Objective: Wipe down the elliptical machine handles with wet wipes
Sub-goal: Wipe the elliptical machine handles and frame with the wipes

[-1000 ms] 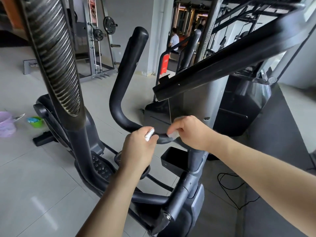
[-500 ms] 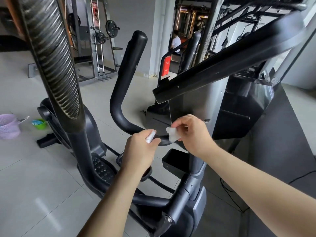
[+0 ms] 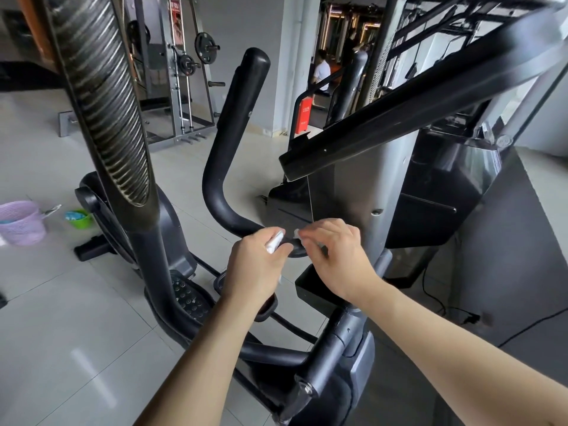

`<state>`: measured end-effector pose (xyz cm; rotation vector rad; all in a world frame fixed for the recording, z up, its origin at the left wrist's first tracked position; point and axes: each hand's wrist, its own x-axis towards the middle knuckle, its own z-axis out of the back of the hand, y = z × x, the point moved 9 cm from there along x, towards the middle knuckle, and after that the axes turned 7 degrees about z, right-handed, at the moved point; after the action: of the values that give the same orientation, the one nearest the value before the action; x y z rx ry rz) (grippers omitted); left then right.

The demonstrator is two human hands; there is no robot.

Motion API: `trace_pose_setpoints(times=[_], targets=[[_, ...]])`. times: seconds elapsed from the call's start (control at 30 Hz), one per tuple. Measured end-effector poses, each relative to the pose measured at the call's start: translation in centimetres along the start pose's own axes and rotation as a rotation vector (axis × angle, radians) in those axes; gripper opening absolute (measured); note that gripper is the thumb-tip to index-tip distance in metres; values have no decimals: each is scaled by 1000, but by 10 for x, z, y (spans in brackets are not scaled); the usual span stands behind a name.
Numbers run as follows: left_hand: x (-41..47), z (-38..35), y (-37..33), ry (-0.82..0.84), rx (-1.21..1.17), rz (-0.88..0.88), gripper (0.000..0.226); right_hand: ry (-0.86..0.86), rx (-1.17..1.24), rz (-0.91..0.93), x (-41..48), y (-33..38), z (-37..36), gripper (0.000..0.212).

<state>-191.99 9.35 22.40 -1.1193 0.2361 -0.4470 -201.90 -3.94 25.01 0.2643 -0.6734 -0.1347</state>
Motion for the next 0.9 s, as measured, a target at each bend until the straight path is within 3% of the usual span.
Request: trace_pose_setpoints(times=[0.1, 0.3, 0.4, 0.5, 0.7, 0.77, 0.83, 0.9], targets=[[0, 6, 2, -44, 9, -25, 31, 86, -23, 76, 5, 1, 3, 21], [1, 13, 3, -91, 9, -19, 25, 263, 217, -45, 45, 7, -12, 22], [2, 13, 5, -77, -11, -2, 23, 384, 192, 3, 45, 14, -26, 25], [5, 9, 8, -53, -14, 15, 29, 377, 131, 50, 46, 5, -17, 25], [5, 10, 10, -41, -33, 41, 27, 511, -117, 309, 50, 1, -13, 40], [5, 10, 10, -31, -41, 42, 24, 581, -316, 396, 51, -1, -11, 42], [6, 9, 10, -29, -39, 31, 22, 719, -580, 396, 51, -1, -10, 35], [6, 9, 11, -30, -43, 38, 23, 695, -623, 336, 55, 2, -4, 35]])
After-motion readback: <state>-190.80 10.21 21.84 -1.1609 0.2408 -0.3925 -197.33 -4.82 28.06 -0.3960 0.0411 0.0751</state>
